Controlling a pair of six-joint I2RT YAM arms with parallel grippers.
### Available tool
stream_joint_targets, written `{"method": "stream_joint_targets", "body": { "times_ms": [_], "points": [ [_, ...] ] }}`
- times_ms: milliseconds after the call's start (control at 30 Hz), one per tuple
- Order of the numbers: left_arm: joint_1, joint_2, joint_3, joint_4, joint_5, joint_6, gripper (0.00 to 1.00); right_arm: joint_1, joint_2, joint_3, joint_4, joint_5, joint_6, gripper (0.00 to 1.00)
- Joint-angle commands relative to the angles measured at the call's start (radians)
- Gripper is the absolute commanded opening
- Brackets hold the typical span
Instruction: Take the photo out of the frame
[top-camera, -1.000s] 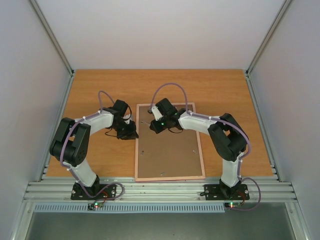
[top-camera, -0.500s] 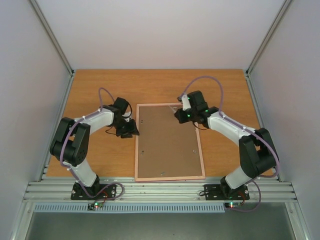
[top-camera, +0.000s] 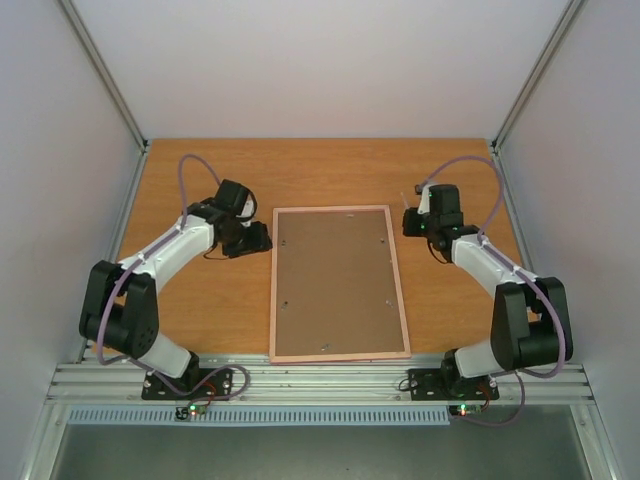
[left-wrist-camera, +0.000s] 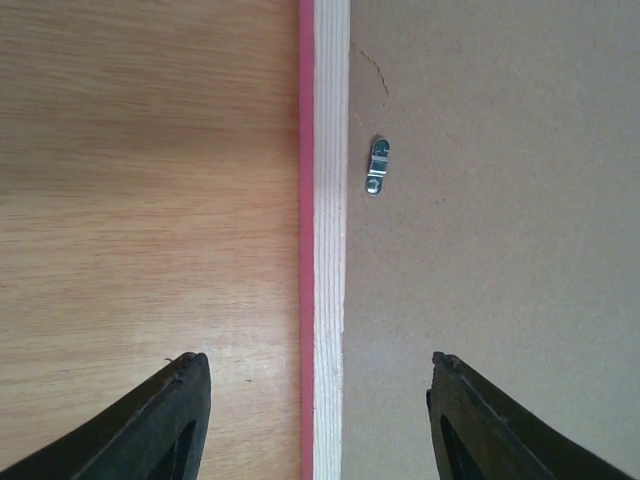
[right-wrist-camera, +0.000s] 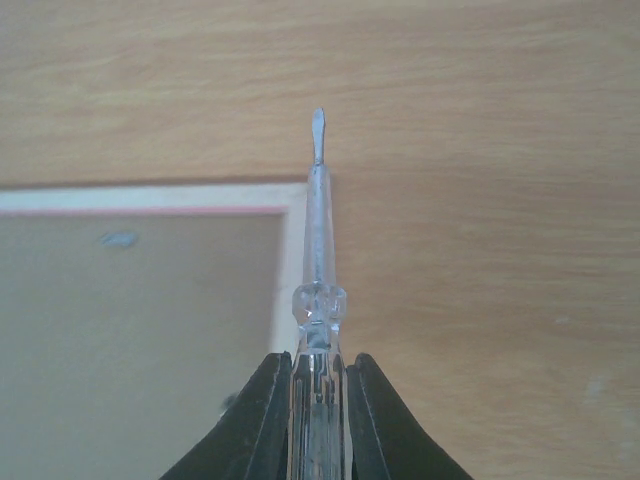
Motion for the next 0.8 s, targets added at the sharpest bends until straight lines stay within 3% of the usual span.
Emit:
{"method": "stream_joint_targets", "body": {
  "times_ms": [0,300,767],
  "points": [
    [0.003,-0.048,-0.023,-0.010,-0.067,0.028,0.60,-0.088,0.054,-0.003,0.153,0.096,0.002,0.01],
    [0.019,-0.116,-0.087,-0.007,-0.083,0.016,0.62,-0.293,0.228,0.071,0.154,0.060,0.010,0.05],
    [0.025,-0.138,-0.120,0.010,-0.073,0.003,0.61,-0.334,0.347,0.144,0.034,0.064,-0.020,0.18]
  ]
}}
